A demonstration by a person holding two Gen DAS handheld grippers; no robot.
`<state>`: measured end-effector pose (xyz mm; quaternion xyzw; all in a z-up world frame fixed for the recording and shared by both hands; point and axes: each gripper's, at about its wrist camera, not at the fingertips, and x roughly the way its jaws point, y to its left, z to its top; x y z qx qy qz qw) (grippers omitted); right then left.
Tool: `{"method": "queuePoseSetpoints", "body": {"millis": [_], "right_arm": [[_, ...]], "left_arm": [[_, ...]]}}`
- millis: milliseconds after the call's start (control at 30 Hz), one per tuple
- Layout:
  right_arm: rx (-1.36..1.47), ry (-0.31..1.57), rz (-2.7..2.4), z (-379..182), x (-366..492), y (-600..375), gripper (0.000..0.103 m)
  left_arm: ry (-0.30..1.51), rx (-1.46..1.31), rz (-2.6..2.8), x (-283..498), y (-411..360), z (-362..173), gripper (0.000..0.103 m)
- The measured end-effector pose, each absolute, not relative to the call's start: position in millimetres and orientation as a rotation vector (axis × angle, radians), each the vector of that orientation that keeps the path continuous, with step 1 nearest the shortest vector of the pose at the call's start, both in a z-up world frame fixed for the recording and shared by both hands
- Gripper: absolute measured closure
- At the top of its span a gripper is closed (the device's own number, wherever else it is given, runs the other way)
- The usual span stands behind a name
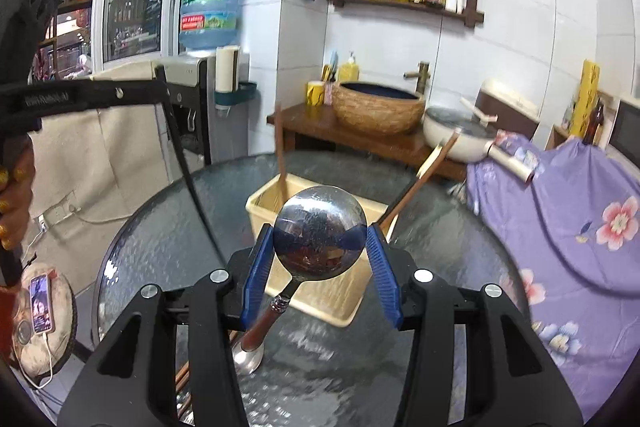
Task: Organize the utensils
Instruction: 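Lower the chopstick into the cream holder and open the left gripper while the right gripper releases the spoon inside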
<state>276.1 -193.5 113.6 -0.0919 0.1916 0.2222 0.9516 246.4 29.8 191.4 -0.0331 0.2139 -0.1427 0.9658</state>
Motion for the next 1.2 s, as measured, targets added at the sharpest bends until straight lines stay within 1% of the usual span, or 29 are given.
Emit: {"method": "queuePoseSetpoints", "body": {"millis": [200,300,467,600,800,967,1200], "right_arm": [[-0.190,0.320,0.400,159.1,297.4,-197.0,0.055],[-0.210,0.294,0.369,176.6,310.1,-194.1,0.055],[-0.223,0.272,0.324,192.2,330.3,-192.4,0.055],[-0.253,0.279,0.280,185.6,350.0,-188.4,0.055],[-0.327,0.299,0.250,144.0,372.2,-174.9,0.055],[-0.360,0.318,0.258,114.2,374.6,-168.7,0.055],[-0.349,0.371,0.280,83.3,374.4,-168.7,0.055]], "left_arm": [[0.373,-0.029,-0.303,259.9,16.6,250.9,0.096],[0.360,-0.017,-0.295,268.6,7.6,265.7,0.096],[0.362,-0.028,-0.290,287.9,-3.2,272.8,0.096],[0.397,-0.022,-0.273,308.7,-12.6,262.1,0.096],[0.502,-0.053,-0.259,344.8,-19.4,212.6,0.096],[0.565,-0.052,-0.244,357.5,-20.7,176.1,0.096],[0.625,-0.053,-0.240,362.2,-19.5,142.1,0.096]]}}
